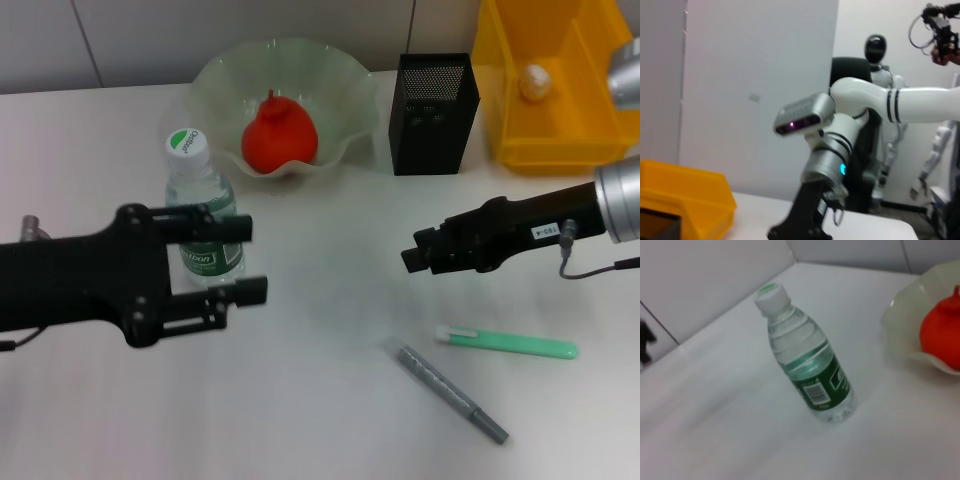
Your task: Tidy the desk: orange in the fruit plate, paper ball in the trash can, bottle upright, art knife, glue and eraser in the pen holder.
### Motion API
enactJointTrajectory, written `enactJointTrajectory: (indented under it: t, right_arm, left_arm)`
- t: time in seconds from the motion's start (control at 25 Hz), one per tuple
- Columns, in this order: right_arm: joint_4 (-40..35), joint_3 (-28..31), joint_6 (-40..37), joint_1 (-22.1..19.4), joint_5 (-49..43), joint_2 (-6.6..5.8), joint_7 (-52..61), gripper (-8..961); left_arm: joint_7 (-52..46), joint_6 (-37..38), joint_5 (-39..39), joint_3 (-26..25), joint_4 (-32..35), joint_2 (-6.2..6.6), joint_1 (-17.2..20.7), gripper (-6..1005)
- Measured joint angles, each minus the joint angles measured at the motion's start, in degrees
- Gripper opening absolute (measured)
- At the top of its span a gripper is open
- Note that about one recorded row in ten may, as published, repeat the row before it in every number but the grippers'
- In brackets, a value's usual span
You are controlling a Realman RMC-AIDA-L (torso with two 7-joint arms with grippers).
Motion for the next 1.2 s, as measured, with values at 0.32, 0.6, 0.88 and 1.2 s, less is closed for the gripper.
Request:
enactJointTrajectory:
  t: [0.32, 0.6, 0.88, 1.2]
  right_arm:
    - [-1.1, -1.7, 1.5, 0.7, 0.3, 0.28, 3.4, 484]
    - [-4.5, -8.3, 3.5, 1.4, -1.0, 0.25, 13.5, 592]
    - [-8.9, -15.9, 3.7, 0.6, -3.0, 0.29, 26.5, 586]
    - [-10.4, -20.0, -2.8, 3.8, -9.7, 0.19, 28.9, 564]
  left_arm:
    - [1.6, -0.6, 0.3, -2.4, -1.2, 0.2, -0.6, 623]
    - [5.8, -0.9, 0.7, -3.5, -5.6, 0.34, -0.7, 629]
    - [5.9, -0.8, 0.6, -3.7, -7.1, 0.3, -1.0, 630]
    - [5.9, -0.5, 0.7, -3.6, -8.1, 0.21, -0.5, 630]
